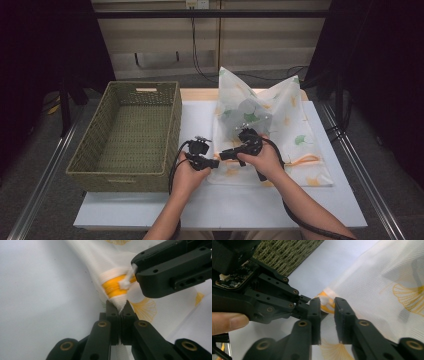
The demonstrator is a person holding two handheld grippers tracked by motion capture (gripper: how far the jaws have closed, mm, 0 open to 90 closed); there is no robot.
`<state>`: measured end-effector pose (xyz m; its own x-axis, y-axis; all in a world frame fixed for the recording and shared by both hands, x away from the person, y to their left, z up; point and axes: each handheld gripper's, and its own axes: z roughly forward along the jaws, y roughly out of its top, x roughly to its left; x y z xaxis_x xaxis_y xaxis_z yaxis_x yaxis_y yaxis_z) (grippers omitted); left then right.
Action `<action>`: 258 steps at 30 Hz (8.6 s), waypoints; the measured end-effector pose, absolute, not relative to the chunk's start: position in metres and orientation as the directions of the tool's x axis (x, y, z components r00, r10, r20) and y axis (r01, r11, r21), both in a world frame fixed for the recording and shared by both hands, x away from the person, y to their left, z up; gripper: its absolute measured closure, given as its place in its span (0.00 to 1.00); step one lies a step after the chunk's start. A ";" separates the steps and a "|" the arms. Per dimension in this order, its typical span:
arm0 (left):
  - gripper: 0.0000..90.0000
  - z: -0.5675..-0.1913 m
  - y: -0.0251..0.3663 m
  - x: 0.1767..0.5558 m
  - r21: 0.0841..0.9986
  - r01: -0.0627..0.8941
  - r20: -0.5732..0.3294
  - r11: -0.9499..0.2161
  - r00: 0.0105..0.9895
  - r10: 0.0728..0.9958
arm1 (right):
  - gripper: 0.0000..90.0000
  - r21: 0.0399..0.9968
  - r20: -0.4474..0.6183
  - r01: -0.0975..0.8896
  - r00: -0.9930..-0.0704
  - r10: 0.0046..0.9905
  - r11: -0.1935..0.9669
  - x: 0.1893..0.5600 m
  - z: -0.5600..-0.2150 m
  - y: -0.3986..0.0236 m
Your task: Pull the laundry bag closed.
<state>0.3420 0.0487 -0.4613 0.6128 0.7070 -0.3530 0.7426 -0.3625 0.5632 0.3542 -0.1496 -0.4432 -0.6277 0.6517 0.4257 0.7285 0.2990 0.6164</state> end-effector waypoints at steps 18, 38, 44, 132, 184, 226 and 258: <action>0.98 -0.462 0.048 0.342 0.562 0.739 -0.351 -0.372 0.620 0.701 | 0.62 0.609 0.459 0.758 -0.576 0.677 0.232 0.365 -0.448 -0.139; 0.98 -0.464 0.046 0.342 0.558 0.739 -0.343 -0.377 0.619 0.707 | 0.85 0.654 0.416 0.703 -0.643 0.644 0.280 0.361 -0.439 -0.140; 0.98 -0.464 0.046 0.342 0.559 0.740 -0.343 -0.373 0.616 0.709 | 0.90 0.641 0.404 0.703 -0.651 0.643 0.309 0.357 -0.441 -0.145; 0.99 -0.464 0.041 0.342 0.562 0.754 -0.416 -0.340 0.613 0.671 | 0.95 0.690 0.422 0.664 -0.691 0.587 0.287 0.361 -0.438 -0.145; 0.98 -0.465 0.046 0.347 0.575 0.772 -0.445 -0.271 0.573 0.688 | 0.99 0.708 0.416 0.638 -0.723 0.551 0.303 0.352 -0.436 -0.161; 0.99 -0.462 0.044 0.346 0.582 0.764 -0.445 -0.278 0.585 0.678 | 0.96 0.672 0.377 0.674 -0.669 0.641 0.307 0.355 -0.448 -0.159; 0.99 -0.450 0.051 0.346 0.578 0.779 -0.488 -0.242 0.568 0.663 | 1.00 0.672 0.373 0.676 -0.661 0.652 0.301 0.351 -0.451 -0.169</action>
<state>0.3464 0.0507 -0.4502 0.5676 0.6634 -0.4875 0.7794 -0.2421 0.5779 0.3510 -0.1694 -0.4510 -0.6608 0.6516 0.3726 0.6762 0.3013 0.6723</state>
